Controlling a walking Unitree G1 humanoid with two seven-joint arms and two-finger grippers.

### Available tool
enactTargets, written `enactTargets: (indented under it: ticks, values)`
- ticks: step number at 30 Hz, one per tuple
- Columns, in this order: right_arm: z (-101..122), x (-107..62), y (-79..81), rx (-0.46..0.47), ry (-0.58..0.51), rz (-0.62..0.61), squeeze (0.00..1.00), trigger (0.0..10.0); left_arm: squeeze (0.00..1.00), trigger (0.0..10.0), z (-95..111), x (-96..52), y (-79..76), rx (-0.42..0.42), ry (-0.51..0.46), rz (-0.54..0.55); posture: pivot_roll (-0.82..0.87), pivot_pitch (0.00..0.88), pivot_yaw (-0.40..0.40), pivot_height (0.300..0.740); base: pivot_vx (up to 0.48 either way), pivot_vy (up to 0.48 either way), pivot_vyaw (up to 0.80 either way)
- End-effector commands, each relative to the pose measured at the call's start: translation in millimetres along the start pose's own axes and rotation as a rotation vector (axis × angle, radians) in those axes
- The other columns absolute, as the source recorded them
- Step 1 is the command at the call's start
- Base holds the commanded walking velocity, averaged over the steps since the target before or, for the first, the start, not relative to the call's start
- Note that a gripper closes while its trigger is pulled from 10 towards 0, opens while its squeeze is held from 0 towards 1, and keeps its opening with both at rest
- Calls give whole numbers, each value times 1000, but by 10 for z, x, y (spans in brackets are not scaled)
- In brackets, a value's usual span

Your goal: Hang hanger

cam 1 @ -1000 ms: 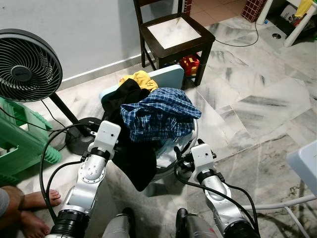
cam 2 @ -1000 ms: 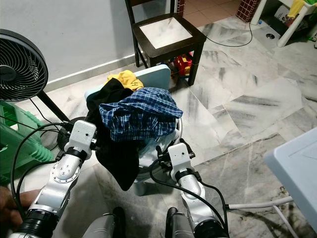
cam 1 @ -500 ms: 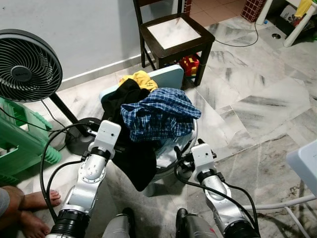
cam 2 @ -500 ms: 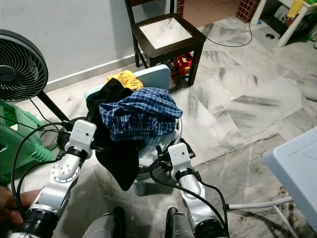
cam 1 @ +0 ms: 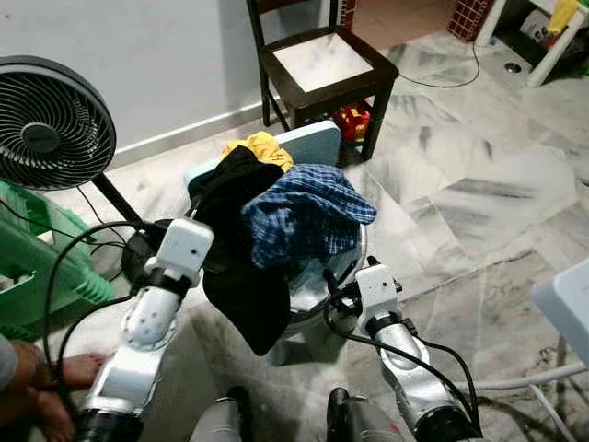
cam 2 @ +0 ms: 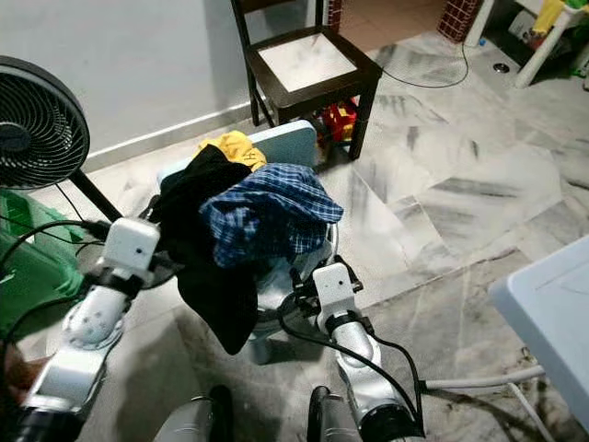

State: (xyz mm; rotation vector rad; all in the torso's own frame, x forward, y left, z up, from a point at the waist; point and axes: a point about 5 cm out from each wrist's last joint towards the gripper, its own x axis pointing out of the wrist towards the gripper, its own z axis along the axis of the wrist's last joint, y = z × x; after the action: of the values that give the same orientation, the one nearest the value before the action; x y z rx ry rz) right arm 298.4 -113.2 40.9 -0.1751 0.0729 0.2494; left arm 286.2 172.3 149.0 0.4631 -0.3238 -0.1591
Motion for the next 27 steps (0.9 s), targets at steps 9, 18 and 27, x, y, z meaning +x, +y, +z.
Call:
enactTargets:
  ticks: [9, 18, 27]
  values:
    - [-19, 29, -98, 15, 16, -43, 0, 10000, 0, 0, 580, 187, 49, 2, -274, -38, 73, 173, 41, 740, 0, 0, 0]
    - [-86, -63, -234, 61, 23, -83, 0, 10000, 0, 0, 550, 291, -295, -193, -230, -142, -4, 141, -7, 740, 0, 0, 0]
    - [-78, -106, -306, 64, 9, -97, 0, 10000, 0, 0, 320, 205, -739, -364, -93, -387, -57, 118, 0, 740, 0, 0, 0]
